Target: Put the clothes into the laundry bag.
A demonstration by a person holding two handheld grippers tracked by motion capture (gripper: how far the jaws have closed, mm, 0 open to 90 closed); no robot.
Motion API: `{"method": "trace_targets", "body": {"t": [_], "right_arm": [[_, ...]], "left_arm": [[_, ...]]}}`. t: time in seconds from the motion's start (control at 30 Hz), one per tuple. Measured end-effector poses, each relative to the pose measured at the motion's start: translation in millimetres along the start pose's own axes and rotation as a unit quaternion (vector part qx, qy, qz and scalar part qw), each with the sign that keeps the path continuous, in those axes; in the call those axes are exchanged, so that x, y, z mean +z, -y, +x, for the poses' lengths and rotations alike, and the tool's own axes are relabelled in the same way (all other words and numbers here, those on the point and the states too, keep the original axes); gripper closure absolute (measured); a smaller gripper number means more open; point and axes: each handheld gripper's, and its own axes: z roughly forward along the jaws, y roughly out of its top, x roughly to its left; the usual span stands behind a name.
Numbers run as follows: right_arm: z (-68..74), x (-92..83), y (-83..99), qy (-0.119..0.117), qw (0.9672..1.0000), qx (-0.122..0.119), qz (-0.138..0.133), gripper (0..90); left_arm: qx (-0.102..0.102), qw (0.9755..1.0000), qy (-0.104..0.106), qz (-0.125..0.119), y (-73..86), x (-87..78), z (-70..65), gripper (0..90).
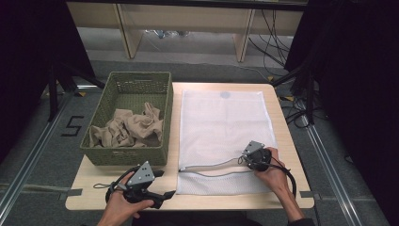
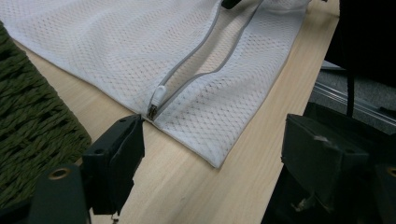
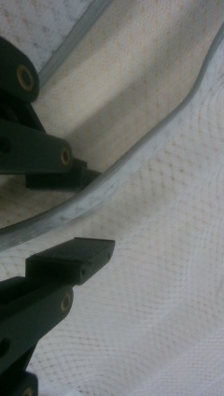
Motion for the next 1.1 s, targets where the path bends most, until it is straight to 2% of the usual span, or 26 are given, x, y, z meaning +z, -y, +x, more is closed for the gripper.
{"method": "trace_targets", "body": {"t": [0.03, 0.07, 0.1, 0.13, 0.17, 0.2, 0.23, 0.27, 0.37, 0.43, 0.5, 0.53, 0.57, 0.6, 0.63, 0.73, 0.77, 0.8, 0.83, 0.87, 0.9, 1.07, 1.1], "right_arm": [[0.0, 0.0, 0.0, 0.000, 1.0000, 0.000, 0.000, 68.0], [1.1, 0.9, -1.6, -0.003, 1.0000, 0.001, -0.001, 70.5], [0.6, 0.8, -5.2, -0.017, 0.9998, -0.006, -0.012, 76.4], [0.6, 0.8, -5.2, -0.017, 0.9998, -0.006, -0.012, 76.4], [2.2, 0.2, -6.6, -0.015, 0.9997, 0.003, -0.018, 78.7], [2.6, -0.1, -8.7, -0.018, 0.9997, 0.000, -0.018, 80.6], [2.6, -0.4, -10.9, -0.020, 0.9996, -0.007, -0.021, 81.8], [4.4, -1.2, -12.7, -0.024, 0.9994, 0.004, -0.023, 83.2], [4.3, -3.4, -19.0, -0.032, 0.9989, -0.009, -0.033, 86.7], [5.5, -7.2, -22.4, -0.032, 0.9989, 0.003, -0.035, 88.3], [2.6, -10.6, -25.2, -0.038, 0.9983, -0.002, -0.043, 89.5], [0.9, -13.0, -26.1, -0.034, 0.9984, -0.004, -0.045, 89.5], [0.6, -15.3, -26.7, -0.034, 0.9983, 0.006, -0.046, 89.6], [-0.7, -17.1, -27.6, -0.033, 0.9982, 0.010, -0.049, 89.5], [-2.2, -18.4, -28.4, -0.032, 0.9980, 0.012, -0.053, 89.6], [-6.2, -23.5, -30.2, -0.031, 0.9976, 0.013, -0.060, 89.5], [-7.2, -25.2, -31.0, -0.026, 0.9976, 0.015, -0.062, 89.6], [-10.6, -28.8, -32.5, -0.029, 0.9972, 0.014, -0.067, 89.6], [-10.6, -28.8, -32.5, -0.029, 0.9972, 0.014, -0.067, 89.6], [-12.5, -31.0, -33.3, -0.024, 0.9972, 0.012, -0.069, 89.6], [-14.1, -32.8, -34.1, -0.022, 0.9970, 0.012, -0.074, 89.6], [-15.7, -39.4, -39.5, -0.026, 0.9967, 0.014, -0.075, 89.6], [-16.6, -40.0, -41.0, -0.026, 0.9966, 0.006, -0.078, 89.6]], "left_arm": [[-0.013, 0.9999, 0.000, -0.009, 0.4, 1.3, -1.3, 21.2], [-0.005, 1.0000, -0.001, 0.002, 0.1, 0.6, 0.8, 21.2], [-0.018, 0.9998, 0.003, -0.006, 0.2, 1.9, -1.0, 21.2], [-0.008, 0.9999, -0.006, 0.007, -0.1, 0.7, 0.6, 21.2], [-0.004, 1.0000, -0.005, 0.005, 0.0, 0.9, 1.4, 21.2], [-0.006, 1.0000, -0.004, 0.005, -0.2, 1.1, 1.3, 21.3], [-0.017, 0.9998, 0.000, -0.006, -0.1, 2.5, -0.4, 21.3], [-0.016, 0.9999, 0.000, -0.005, -0.1, 2.4, -0.2, 21.3], [-0.020, 0.9998, 0.000, -0.007, 0.8, 2.6, -0.5, 21.7], [-0.019, 0.9998, -0.003, -0.002, 1.1, 1.0, 0.7, 21.8], [-0.020, 0.9998, 0.000, -0.006, 0.3, 0.6, 0.7, 22.0], [-0.024, 0.9997, -0.001, -0.010, 0.0, 0.9, 0.4, 22.1], [-0.024, 0.9997, -0.001, -0.010, -0.5, 0.8, 0.6, 22.1], [-0.027, 0.9995, -0.007, -0.014, -0.5, 0.9, 0.2, 22.2], [-0.021, 0.9997, -0.010, -0.003, -1.5, -0.9, 2.0, 22.3], [-0.016, 0.9996, -0.021, -0.007, -3.9, -2.3, 4.3, 22.9], [-0.020, 0.9994, -0.028, -0.004, -5.5, -4.2, 4.0, 22.9], [-0.014, 0.9994, -0.030, -0.007, -6.6, -5.6, 5.5, 22.9], [-0.020, 0.9992, -0.031, -0.014, -8.2, -6.4, 4.9, 22.9], [-0.008, 0.9993, -0.035, -0.010, -10.5, -9.0, 7.1, 22.9], [-0.017, 0.9989, -0.037, -0.022, -12.2, -9.7, 6.5, 22.8], [-0.003, 0.9975, -0.065, -0.029, -29.7, -26.3, 14.3, 23.5], [-0.002, 0.9972, -0.066, -0.035, -32.9, -28.9, 16.3, 24.8]]}}
